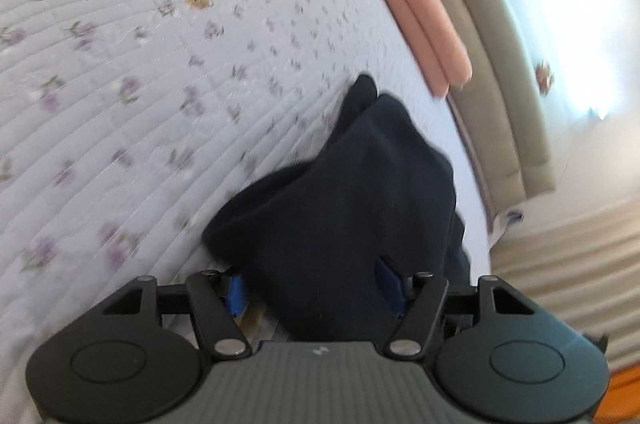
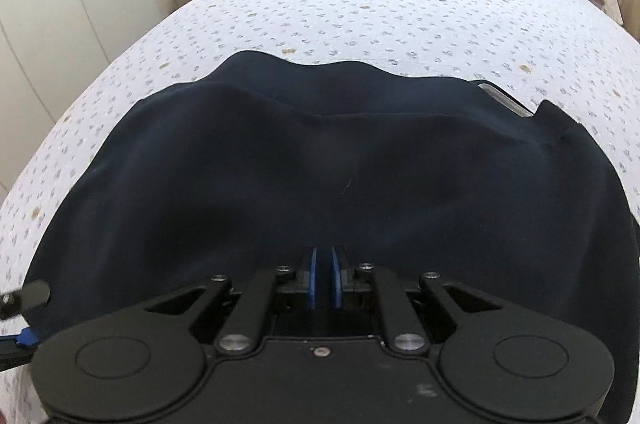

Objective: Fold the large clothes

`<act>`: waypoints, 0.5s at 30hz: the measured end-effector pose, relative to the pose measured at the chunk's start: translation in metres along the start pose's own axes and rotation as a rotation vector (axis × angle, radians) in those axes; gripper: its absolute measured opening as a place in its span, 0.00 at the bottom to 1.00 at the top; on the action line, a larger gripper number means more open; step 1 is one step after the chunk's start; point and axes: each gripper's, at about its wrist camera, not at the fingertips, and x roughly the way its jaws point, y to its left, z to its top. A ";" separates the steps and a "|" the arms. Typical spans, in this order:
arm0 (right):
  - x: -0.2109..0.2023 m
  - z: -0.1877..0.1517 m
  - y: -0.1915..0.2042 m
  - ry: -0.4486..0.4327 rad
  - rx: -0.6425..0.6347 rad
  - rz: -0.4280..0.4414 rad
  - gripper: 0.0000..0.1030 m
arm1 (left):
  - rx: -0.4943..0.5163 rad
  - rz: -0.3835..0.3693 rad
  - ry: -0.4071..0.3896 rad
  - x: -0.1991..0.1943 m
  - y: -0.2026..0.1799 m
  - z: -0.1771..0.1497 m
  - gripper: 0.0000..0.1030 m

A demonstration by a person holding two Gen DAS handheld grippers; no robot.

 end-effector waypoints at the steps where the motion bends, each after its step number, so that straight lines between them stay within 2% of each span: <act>1: -0.001 -0.001 -0.001 -0.004 0.004 0.002 0.10 | -0.005 -0.006 -0.010 0.004 -0.001 0.003 0.63; 5: -0.006 0.004 0.005 -0.019 -0.020 -0.001 0.13 | 0.010 -0.006 -0.012 0.005 -0.005 0.002 0.62; 8: -0.021 0.009 0.014 -0.083 -0.046 0.020 0.13 | 0.024 0.003 -0.005 0.005 -0.007 -0.004 0.62; 10: -0.021 0.014 0.024 -0.108 -0.067 0.005 0.13 | 0.016 0.000 -0.015 0.011 -0.007 -0.005 0.63; 13: 0.000 0.012 0.027 -0.050 -0.038 -0.001 0.12 | 0.008 -0.019 -0.029 0.026 -0.013 0.002 0.62; 14: 0.012 0.007 0.028 -0.029 -0.034 -0.005 0.12 | 0.014 -0.031 -0.020 0.032 -0.015 0.004 0.58; 15: 0.018 0.002 0.028 -0.041 -0.037 -0.007 0.12 | 0.020 -0.036 -0.004 0.040 -0.018 0.005 0.43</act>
